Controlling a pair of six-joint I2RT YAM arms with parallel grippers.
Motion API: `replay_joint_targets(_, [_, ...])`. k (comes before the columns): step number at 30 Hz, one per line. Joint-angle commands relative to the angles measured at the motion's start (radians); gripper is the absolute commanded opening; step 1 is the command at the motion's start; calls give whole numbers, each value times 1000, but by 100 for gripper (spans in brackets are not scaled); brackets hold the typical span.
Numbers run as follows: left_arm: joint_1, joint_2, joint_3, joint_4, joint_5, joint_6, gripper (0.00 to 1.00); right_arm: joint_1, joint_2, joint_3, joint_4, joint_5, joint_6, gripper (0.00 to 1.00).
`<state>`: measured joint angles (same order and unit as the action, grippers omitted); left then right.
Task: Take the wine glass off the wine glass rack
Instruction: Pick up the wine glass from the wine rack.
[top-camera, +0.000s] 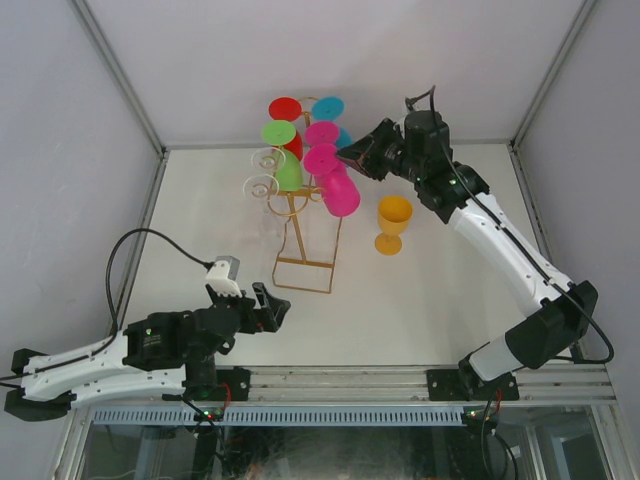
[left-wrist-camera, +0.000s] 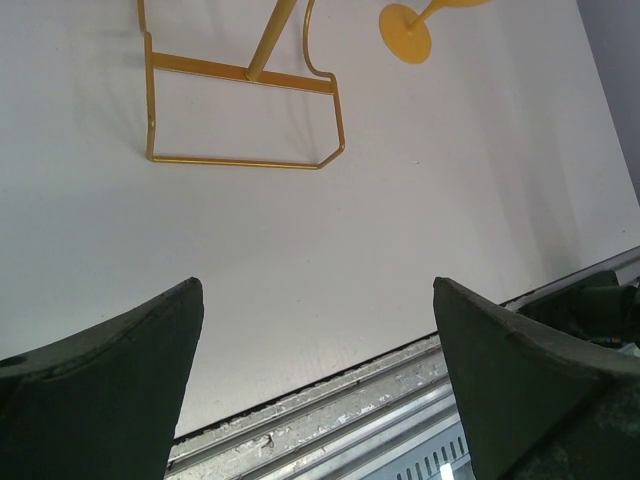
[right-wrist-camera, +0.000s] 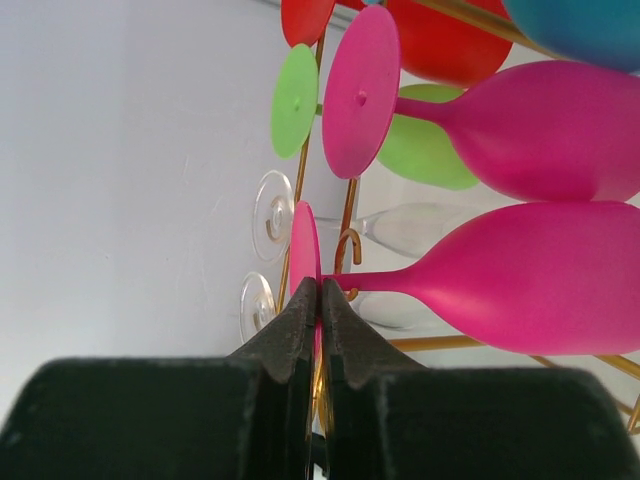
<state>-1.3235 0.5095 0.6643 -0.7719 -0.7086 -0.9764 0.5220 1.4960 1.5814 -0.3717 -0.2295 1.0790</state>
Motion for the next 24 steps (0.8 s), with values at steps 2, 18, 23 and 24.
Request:
replay_joint_targets(2, [6,3,9,35,0,-6,100,2,-60,45,18,63,-12,0])
replay_joint_targets(18, [5,12,14,36,1,-2,100,9,-102,43,-12,123,-52,0])
replay_joint_targets(23, [6,5,12,39,3,-5,100,17,-146,42,-25,142,-96,0])
replay_joint_targets(24, [6,3,13,39,2,-5,100,18,-159,39,-29,147,-103,0])
